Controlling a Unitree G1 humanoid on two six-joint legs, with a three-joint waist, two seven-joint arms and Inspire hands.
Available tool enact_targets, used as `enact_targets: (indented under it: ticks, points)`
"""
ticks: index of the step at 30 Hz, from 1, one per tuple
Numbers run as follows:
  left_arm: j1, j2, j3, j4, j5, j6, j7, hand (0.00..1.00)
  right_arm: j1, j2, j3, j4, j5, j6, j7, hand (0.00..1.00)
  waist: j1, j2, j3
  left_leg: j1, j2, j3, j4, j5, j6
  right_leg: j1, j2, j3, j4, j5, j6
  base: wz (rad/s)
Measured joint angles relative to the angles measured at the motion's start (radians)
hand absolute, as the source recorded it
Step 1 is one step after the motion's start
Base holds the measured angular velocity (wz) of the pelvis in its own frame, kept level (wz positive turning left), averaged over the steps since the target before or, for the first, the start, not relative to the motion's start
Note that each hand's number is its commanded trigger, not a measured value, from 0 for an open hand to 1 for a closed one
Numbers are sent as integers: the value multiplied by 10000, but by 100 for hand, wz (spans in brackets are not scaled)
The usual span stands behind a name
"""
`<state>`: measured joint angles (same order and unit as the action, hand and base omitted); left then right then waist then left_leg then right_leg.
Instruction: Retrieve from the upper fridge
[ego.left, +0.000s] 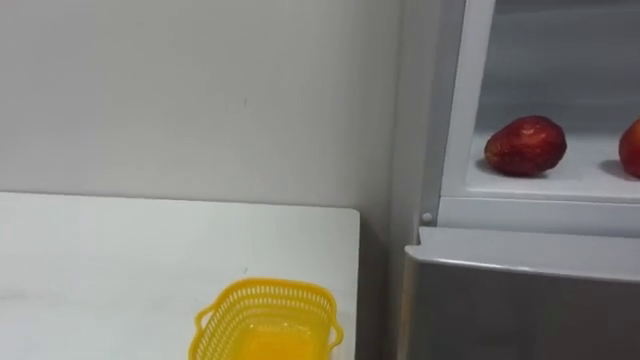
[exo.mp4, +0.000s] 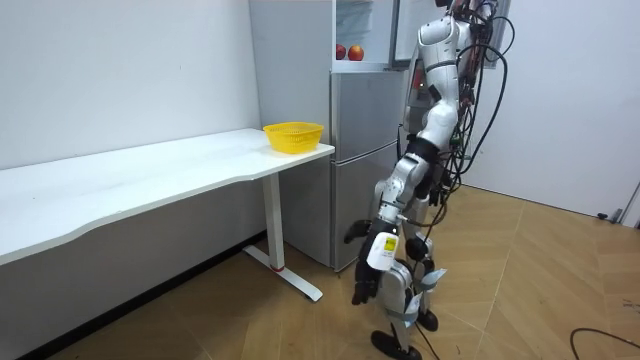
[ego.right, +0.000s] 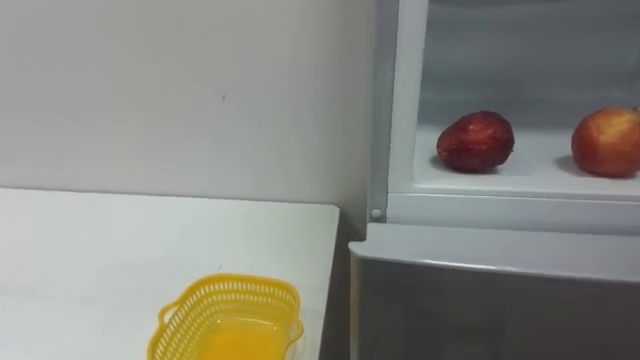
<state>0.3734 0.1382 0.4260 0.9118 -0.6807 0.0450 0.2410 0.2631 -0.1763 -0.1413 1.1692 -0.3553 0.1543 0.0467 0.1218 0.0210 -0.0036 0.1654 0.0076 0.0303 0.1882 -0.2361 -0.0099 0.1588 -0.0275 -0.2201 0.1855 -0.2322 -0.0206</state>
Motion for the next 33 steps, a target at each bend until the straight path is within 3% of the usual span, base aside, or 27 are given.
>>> enact_targets:
  ticks: [4, 7, 12, 16, 19, 23, 26, 28, 33]
  points:
    - [-324, -171, -733, 1441, 1942, 218, -601, 0, -21, 64, 90, 107, 20, -14, 38, 0, -267, 160, 27, 228, 40, 66, -114, -66, 93, 172, 21, 11, 19, -18, 27, -1]
    - [-336, -166, -1369, 1478, 3937, 311, -804, 0, -80, 89, 112, 131, 16, -7, 218, 0, -558, 164, 30, 214, 47, 90, -207, -65, 91, 112, 31, -12, 34, -21, 32, 5]
    - [-708, -119, -2054, 1459, 5864, 465, -1165, 0, -95, 103, 342, 137, 348, 1, 102, 0, -750, 14, -28, 218, 46, 297, -184, -57, 92, 14, 40, 215, 68, -19, 33, -14]
    - [-1108, -111, -2973, 1472, 6426, 585, -1413, 0, -247, 260, 510, -36, 445, -99, -278, 0, -949, -102, 19, 233, 61, 653, -201, -57, 91, -153, 111, 594, 186, -11, 42, -25]
    - [-1319, -107, -3340, 1459, 6684, 550, -1499, 0, -443, 331, 501, -79, 608, -228, -579, 0, -1185, -245, 48, 245, 73, 819, -207, -57, 91, -221, 126, 811, 184, -5, 48, -21]
    - [-1425, -57, -3665, 1265, 7138, 480, -1572, 0, -450, 356, 460, -951, 718, -361, -1104, 0, -1382, -236, 61, 162, 68, 1062, -209, -57, 91, -406, 142, 966, 215, 5, 65, -17]
    - [-1401, -46, -3753, 1232, 7136, 335, -1569, 0, -412, 490, 370, -1939, 1737, -702, -1723, 0, -1489, -233, 62, 157, 71, 1212, -212, -58, 92, -448, 165, 1092, 191, 17, 80, -11]
    - [-1374, -49, -3770, 1225, 7141, 181, -1571, 0, -386, 624, 379, -2647, 2441, -1147, -2016, 0, -1563, -233, 62, 144, 76, 1306, -220, -58, 92, -470, 165, 1125, 175, 35, 81, -7]
    - [-1094, -104, -3759, 901, 7152, -293, -1585, 0, 80, 784, 402, -4933, 2699, -1624, -2296, 0, -1540, -144, 28, 121, 89, 1363, -245, -58, 92, -620, 219, 1344, 185, 107, 83, -13]
